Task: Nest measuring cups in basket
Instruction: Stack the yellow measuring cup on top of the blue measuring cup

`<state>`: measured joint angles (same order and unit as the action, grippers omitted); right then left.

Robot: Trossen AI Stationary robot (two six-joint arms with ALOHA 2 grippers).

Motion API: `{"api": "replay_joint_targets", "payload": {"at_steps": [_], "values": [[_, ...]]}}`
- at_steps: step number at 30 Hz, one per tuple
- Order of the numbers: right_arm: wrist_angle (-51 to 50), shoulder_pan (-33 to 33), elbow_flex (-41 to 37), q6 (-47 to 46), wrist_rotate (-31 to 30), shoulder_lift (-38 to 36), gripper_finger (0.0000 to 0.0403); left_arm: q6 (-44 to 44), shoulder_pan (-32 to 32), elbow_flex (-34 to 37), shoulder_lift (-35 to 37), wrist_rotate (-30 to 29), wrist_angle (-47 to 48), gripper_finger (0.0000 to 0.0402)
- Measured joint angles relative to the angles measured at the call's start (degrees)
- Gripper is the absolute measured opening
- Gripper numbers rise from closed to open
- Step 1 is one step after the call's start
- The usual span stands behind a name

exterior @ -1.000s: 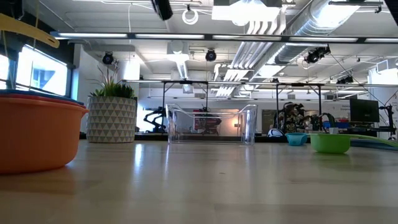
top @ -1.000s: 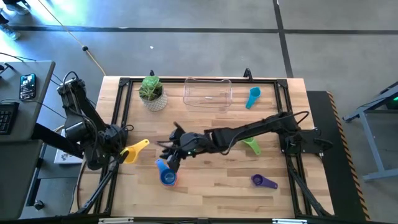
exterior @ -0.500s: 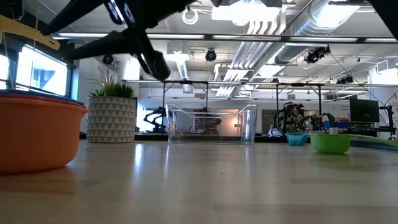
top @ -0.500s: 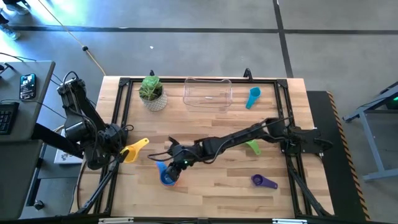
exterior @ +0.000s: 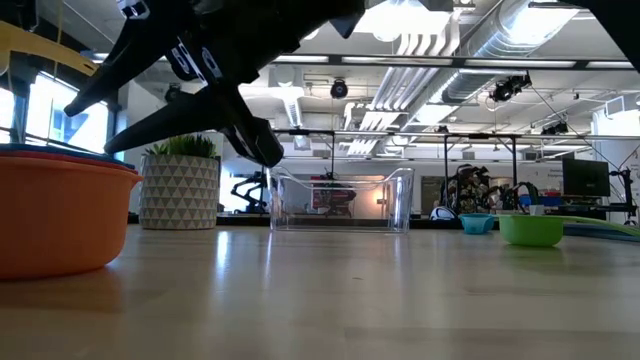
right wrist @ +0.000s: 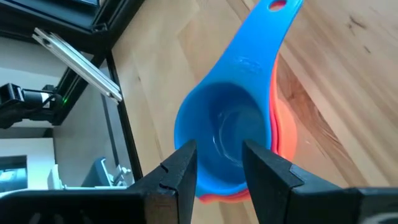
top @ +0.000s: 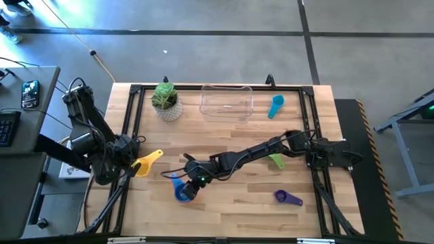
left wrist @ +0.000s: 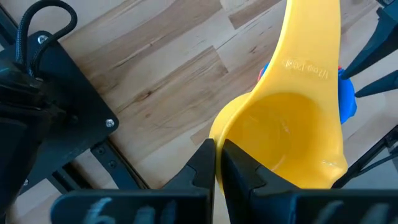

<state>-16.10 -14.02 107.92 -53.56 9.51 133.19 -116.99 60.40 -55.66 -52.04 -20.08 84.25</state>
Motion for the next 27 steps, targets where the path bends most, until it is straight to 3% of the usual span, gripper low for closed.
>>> {"api": "replay_joint_targets", "payload": {"at_steps": [27], "values": [[-2.4,0.7,0.0,-5.1,-1.9,1.1,0.0119,-0.9,0.0,0.0,0.0,-1.2,0.4,0.0006]]}}
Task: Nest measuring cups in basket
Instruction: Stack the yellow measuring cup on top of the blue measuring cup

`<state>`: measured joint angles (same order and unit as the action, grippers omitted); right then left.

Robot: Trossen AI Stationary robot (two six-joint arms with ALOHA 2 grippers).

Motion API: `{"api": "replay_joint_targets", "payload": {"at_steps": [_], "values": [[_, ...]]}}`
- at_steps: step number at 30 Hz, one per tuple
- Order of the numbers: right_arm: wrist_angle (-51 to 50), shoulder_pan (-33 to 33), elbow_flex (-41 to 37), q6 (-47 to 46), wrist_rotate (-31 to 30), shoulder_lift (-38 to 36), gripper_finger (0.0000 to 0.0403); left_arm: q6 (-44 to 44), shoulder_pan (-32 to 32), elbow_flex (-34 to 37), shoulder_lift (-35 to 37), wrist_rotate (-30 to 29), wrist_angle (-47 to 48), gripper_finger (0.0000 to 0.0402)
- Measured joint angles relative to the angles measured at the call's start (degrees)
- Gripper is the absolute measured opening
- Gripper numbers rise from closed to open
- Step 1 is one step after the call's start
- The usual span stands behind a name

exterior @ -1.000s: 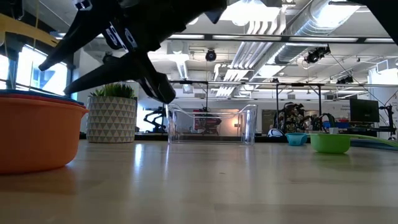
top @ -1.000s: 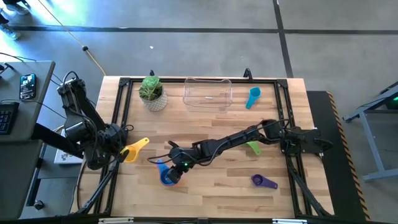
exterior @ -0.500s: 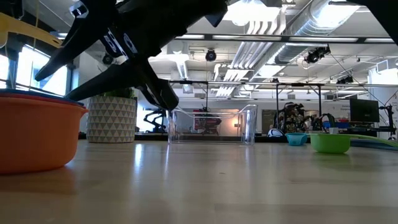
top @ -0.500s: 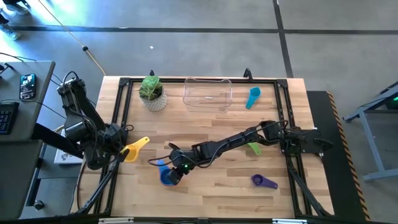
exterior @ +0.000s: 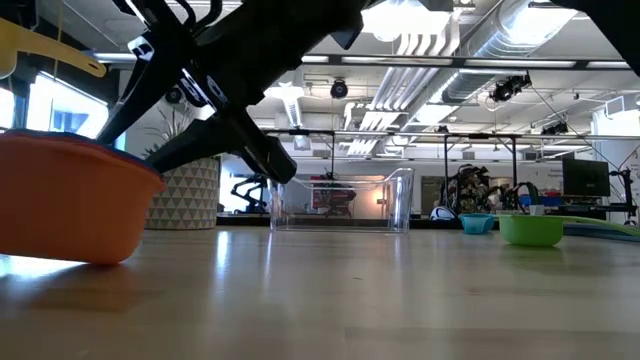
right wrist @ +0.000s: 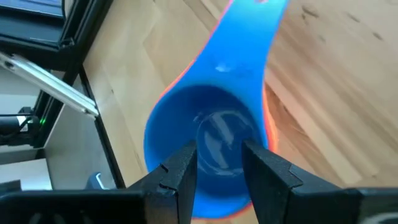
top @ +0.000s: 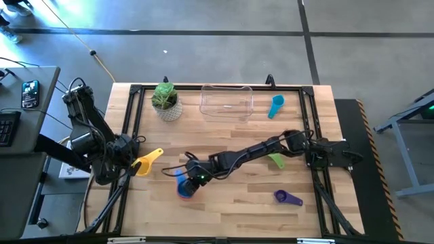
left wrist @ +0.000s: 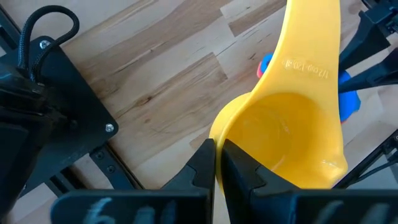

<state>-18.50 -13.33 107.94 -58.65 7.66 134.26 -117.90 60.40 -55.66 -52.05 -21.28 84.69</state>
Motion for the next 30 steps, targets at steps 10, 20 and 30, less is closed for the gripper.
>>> {"api": "replay_joint_targets", "payload": {"at_steps": [10,20,30], "values": [[-2.3,1.1,0.0,0.6,0.1,0.0,0.0119,0.0,0.0,0.0,0.0,0.0,0.0,0.0006],[-2.2,2.2,0.0,0.7,0.1,-0.4,0.0119,0.0,0.0,0.0,0.0,0.0,0.7,0.0006],[-15.5,2.6,7.9,6.6,-3.8,-0.7,0.0119,0.0,0.0,0.0,0.0,0.0,1.5,0.0006]]}}
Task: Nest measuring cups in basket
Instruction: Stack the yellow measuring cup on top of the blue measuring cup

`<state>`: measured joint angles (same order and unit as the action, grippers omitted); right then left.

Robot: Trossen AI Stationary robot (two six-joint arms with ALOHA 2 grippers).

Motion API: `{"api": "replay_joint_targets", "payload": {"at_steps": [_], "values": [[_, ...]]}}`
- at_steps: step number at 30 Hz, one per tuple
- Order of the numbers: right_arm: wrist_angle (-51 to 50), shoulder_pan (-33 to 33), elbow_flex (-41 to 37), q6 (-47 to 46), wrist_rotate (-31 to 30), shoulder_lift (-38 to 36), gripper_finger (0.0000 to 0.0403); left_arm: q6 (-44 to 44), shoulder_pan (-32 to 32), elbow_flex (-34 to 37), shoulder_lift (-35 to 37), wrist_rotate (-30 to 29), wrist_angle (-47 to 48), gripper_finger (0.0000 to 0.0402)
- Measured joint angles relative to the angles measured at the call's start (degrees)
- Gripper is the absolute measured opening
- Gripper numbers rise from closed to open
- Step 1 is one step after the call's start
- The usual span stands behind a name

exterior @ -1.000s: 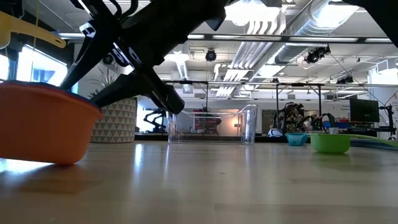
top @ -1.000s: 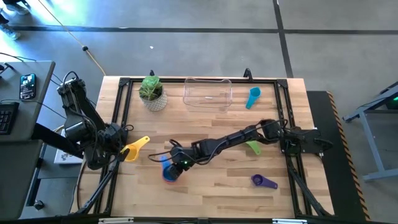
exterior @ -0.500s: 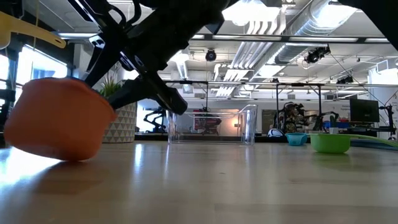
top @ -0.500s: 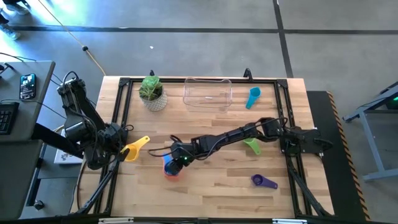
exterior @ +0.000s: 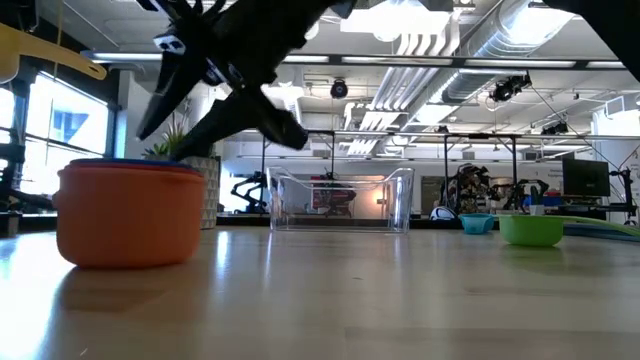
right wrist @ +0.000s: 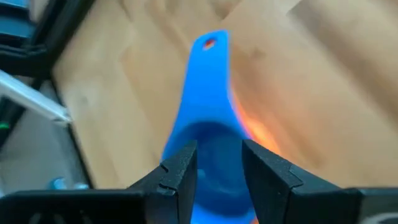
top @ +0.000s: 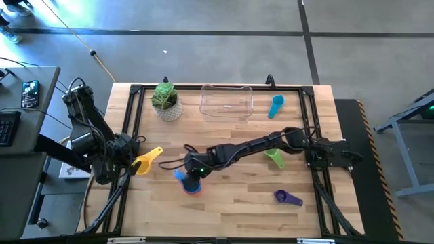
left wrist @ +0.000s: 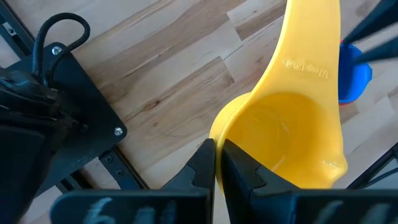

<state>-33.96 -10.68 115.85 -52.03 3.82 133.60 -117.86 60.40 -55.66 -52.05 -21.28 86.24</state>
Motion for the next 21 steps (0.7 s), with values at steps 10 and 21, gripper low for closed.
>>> {"api": "replay_joint_targets", "payload": {"at_steps": [10,21], "values": [[-14.1,2.2,14.9,10.3,-4.0,0.0,0.0119,-4.1,0.0,0.0,-0.3,-0.8,-0.5,0.0006],[-20.1,3.2,19.1,13.5,-5.2,-1.9,0.0119,-4.0,0.0,0.0,-3.1,-1.3,-4.0,0.0006]]}}
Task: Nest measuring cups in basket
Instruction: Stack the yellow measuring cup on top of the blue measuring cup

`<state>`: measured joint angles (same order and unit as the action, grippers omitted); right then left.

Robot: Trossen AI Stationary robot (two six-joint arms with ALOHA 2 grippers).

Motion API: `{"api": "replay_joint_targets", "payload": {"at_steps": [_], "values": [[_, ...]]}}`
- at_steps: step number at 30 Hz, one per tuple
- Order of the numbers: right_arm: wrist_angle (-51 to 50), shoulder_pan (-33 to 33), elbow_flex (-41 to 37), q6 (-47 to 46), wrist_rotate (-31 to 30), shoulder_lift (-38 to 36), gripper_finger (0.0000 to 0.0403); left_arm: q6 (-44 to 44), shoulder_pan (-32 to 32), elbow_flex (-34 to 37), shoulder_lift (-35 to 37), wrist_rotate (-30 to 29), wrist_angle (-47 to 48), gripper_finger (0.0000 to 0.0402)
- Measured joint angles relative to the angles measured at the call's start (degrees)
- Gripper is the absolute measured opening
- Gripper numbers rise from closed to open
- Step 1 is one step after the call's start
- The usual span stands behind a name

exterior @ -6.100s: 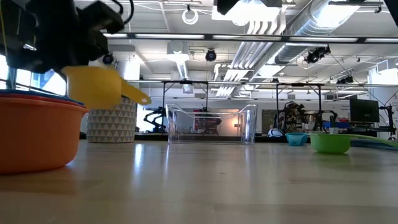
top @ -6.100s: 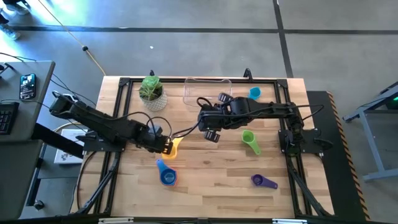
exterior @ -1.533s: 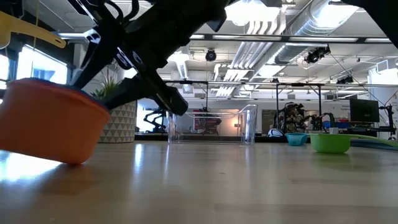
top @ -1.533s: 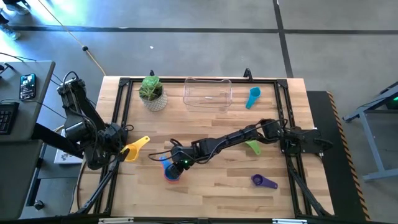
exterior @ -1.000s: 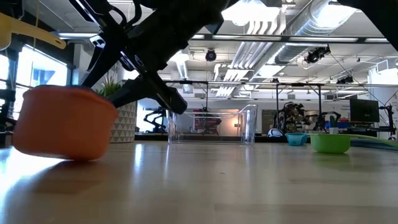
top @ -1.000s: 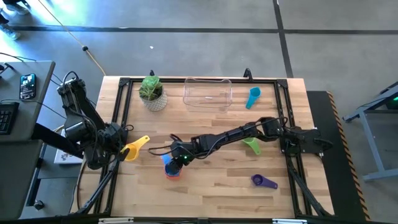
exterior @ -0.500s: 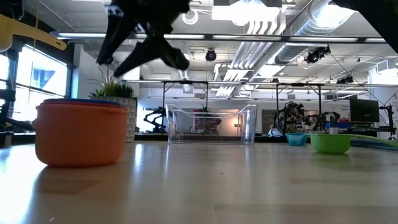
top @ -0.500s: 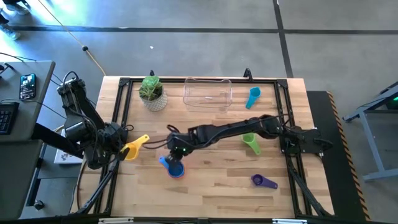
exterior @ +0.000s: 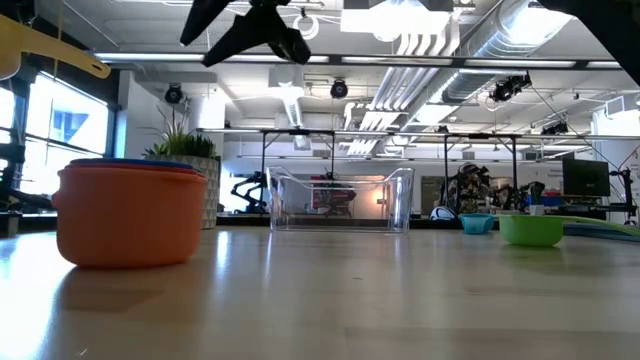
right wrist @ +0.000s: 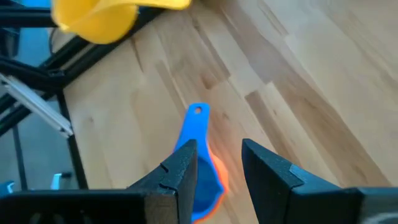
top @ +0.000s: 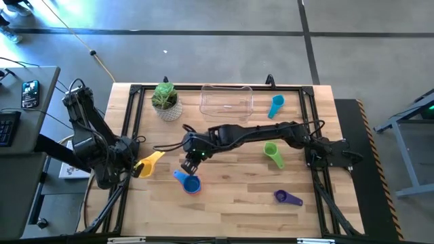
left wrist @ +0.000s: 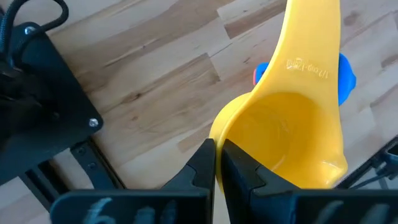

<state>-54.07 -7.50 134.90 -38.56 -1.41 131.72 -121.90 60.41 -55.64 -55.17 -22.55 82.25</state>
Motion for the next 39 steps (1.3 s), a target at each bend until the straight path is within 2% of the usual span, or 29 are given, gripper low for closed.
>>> {"api": "replay_joint_targets", "payload": {"at_steps": [11,22,27,39], "values": [[-2.4,0.2,0.0,0.9,0.4,0.1,0.0119,-6.0,0.0,0.0,-8.5,-0.3,-2.7,0.0006],[-2.9,2.7,0.0,6.5,6.6,0.1,0.0119,-7.1,-0.1,0.0,-22.4,-0.1,-12.0,0.0006],[-3.0,3.7,0.0,9.1,8.9,0.1,0.0119,-7.4,-1.3,0.0,-28.3,5.3,-15.6,0.0006],[-5.2,3.8,0.0,13.5,9.6,0.1,0.0119,-8.1,-4.2,0.0,-34.5,8.6,-20.7,0.0006]]}}
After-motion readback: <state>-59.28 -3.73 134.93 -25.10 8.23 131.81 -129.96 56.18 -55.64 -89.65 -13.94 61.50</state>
